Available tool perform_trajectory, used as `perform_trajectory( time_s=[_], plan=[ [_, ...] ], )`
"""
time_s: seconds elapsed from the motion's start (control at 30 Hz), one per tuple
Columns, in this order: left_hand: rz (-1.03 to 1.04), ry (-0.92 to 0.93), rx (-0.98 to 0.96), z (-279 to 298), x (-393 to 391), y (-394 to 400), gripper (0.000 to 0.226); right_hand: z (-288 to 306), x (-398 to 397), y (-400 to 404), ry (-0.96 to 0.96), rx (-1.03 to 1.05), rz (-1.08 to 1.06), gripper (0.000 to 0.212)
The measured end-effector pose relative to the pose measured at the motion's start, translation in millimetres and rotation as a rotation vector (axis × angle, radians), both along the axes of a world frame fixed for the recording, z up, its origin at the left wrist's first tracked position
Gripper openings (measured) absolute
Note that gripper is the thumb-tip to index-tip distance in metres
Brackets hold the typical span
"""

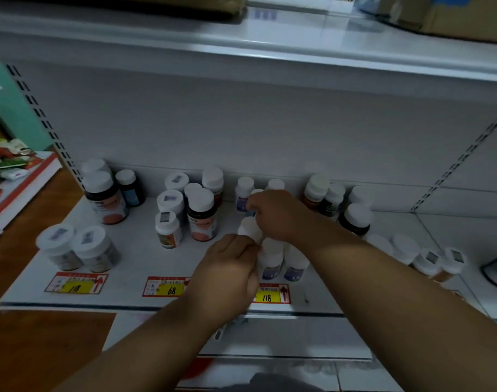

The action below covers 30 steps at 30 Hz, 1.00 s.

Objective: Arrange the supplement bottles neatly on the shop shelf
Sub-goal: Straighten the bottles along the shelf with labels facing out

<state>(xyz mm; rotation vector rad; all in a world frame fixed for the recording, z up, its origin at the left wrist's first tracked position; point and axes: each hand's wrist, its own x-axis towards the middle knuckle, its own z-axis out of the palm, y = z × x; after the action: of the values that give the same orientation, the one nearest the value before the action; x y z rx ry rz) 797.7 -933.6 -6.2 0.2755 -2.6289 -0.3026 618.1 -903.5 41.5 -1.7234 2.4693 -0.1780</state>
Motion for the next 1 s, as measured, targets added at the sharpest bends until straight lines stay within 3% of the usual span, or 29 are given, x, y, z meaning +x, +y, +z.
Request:
perform_trajectory(
  time_s=[0.1, 0.4, 0.67, 0.87, 1.0],
  plan=[
    [0.006, 0.012, -0.024, 2, -2, -1, 0.038, -1, -14, 8, 0.003, 0.058, 0.028, 0.015],
    [0.023, 0.023, -0.046, 4, -9, 0, 0.038, -12, -31, 0, 0.137, 0.094, 0.153, 0.034],
    [0.017, 0.011, -0.009, 2, -8, -5, 0.035, -23, -33, 8, 0.17, 0.07, 0.192, 0.029],
    [0.023, 0.097, 0.071, 4, -10, -6, 0.035, -2, -34, 26, 0.076, -0.018, 0.06, 0.028],
    [0.083, 0.155, 0.267, 14, -18, -5, 0.041, 26, -30, 52, 0.064, -0.199, -0.059, 0.027]
  ],
)
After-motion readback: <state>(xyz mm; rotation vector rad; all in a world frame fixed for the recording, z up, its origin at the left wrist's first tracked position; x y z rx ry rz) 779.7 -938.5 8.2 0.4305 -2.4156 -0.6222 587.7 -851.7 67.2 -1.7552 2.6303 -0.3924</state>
